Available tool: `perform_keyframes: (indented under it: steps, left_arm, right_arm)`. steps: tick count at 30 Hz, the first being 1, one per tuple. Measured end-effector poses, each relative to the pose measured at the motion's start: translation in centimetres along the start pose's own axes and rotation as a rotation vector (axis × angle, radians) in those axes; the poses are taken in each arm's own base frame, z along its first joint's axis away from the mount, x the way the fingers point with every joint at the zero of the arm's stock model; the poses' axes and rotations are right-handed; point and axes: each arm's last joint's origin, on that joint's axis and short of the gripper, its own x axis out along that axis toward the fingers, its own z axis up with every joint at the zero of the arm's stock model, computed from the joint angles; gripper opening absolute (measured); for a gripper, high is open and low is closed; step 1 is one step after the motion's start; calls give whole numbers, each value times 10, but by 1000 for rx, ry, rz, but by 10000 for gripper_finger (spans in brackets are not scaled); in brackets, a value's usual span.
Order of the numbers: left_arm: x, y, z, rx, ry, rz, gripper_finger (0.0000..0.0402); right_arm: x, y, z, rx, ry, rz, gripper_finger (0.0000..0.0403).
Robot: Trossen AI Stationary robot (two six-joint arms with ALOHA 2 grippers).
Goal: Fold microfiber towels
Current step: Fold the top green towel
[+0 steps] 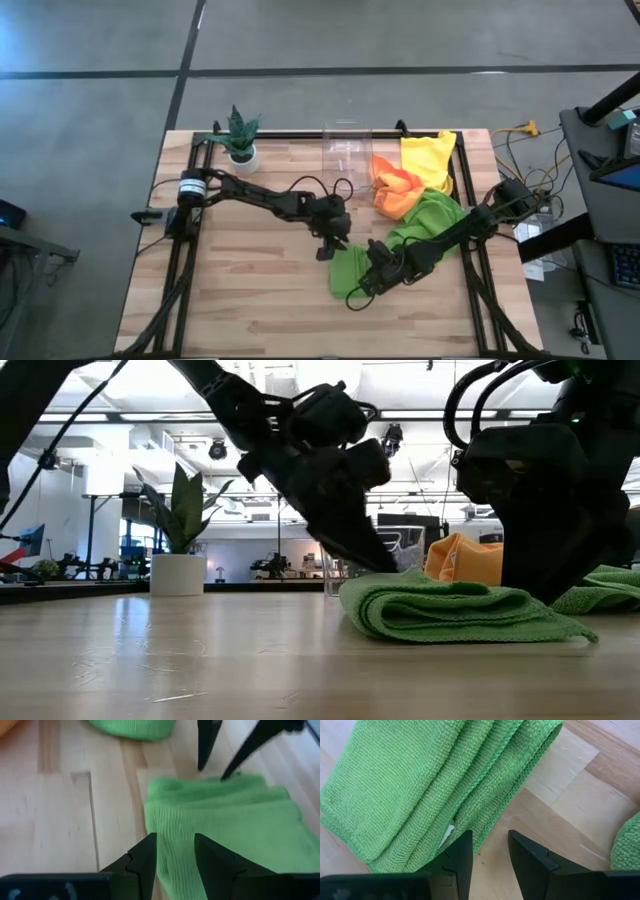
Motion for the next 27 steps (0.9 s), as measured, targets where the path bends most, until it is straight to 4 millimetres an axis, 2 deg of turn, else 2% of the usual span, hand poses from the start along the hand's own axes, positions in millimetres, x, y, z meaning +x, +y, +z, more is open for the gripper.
perform_keyframes:
  steps: [9,12,17,23,27]
  left_arm:
    - [6,1,3,-30,6,-12,108]
    - [6,0,4,-31,4,-14,80]
    - [6,0,5,-34,5,-37,10]
    - [6,-3,5,-49,4,-42,2]
    - [5,-4,14,-68,-33,-44,1]
  right_arm:
    - [0,0,0,33,-4,2,121]
    - [0,0,0,33,-4,4,121]
    - [0,0,0,33,-5,5,121]
    - [0,0,0,28,-5,7,121]
    - [0,0,0,27,-5,7,121]
